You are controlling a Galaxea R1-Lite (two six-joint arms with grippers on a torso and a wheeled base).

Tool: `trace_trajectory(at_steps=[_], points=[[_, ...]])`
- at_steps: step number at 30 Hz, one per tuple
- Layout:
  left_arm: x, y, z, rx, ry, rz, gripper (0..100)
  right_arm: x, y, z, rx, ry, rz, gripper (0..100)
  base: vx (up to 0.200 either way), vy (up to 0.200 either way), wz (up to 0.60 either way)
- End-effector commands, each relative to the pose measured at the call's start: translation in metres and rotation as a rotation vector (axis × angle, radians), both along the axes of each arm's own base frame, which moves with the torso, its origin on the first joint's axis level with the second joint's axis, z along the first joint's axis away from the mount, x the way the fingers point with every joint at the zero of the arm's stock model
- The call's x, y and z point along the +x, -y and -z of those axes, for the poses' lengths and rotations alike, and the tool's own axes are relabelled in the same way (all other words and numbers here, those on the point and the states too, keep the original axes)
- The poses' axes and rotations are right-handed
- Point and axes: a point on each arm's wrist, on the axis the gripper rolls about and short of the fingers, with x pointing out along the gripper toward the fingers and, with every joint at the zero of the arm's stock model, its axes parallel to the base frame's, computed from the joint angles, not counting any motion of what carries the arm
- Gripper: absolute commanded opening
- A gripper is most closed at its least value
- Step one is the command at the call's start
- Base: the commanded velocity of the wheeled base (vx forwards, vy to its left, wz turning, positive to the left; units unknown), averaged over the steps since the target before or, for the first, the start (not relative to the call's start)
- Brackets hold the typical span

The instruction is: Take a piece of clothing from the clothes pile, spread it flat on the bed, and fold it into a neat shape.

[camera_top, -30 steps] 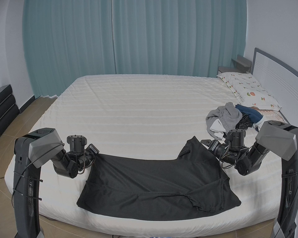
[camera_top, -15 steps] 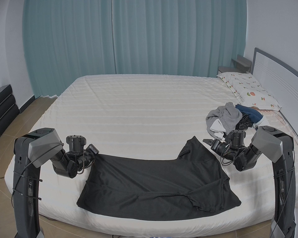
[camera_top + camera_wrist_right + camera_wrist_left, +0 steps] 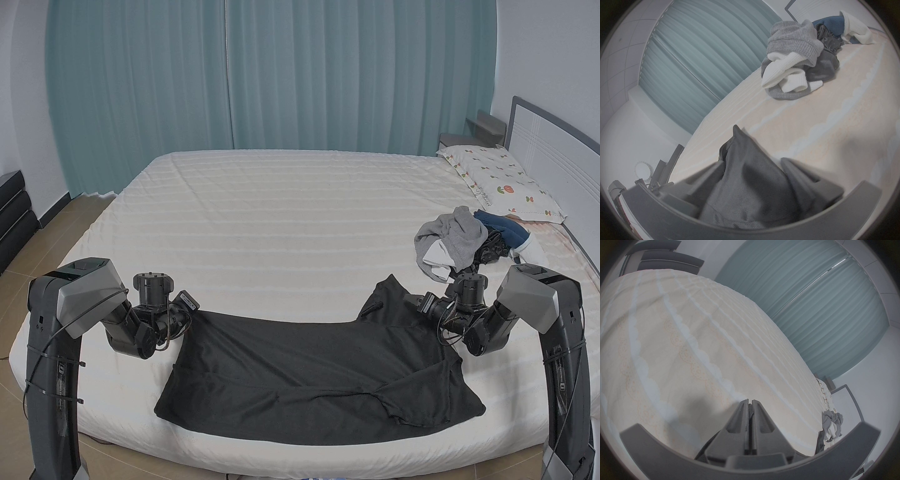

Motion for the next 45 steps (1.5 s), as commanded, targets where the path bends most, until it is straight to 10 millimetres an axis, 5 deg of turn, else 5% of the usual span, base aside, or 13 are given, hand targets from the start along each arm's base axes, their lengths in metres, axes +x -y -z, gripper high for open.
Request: trace_trajectory(at_steps=[1,24,28,32,41,45], points=[[0.0,-0.001,0.0,0.0,0.0,-0.002,0,-0.001,0.0,0.002,-0.001,-0.004,-0.002,0,0.0,0.0,0.0],[-0.008,-0.004,-0.031,-0.006,0.049,-0.004,0,-0.02,0.029,-0.048,0.098,0.202,0.046,0,0.0,0.0,0.0],[-0.01,-0.004,-0.024,-0.003,0.031,-0.003,0,-0.029,0.029,-0.035,0.084,0.154,0.037,0,0.0,0.0,0.0],[-0.01,-0.006,-0.035,-0.007,0.07,-0.007,0,-0.031,0.031,-0.05,0.099,0.18,0.04,0,0.0,0.0,0.0],[-0.014,-0.008,-0.033,-0.011,0.078,-0.012,0,-0.035,0.031,-0.041,0.096,0.178,0.039,0,0.0,0.0,0.0],[-0.014,-0.007,-0.035,-0.01,0.088,-0.009,0,-0.036,0.032,-0.056,0.101,0.232,0.042,0,0.0,0.0,0.0]])
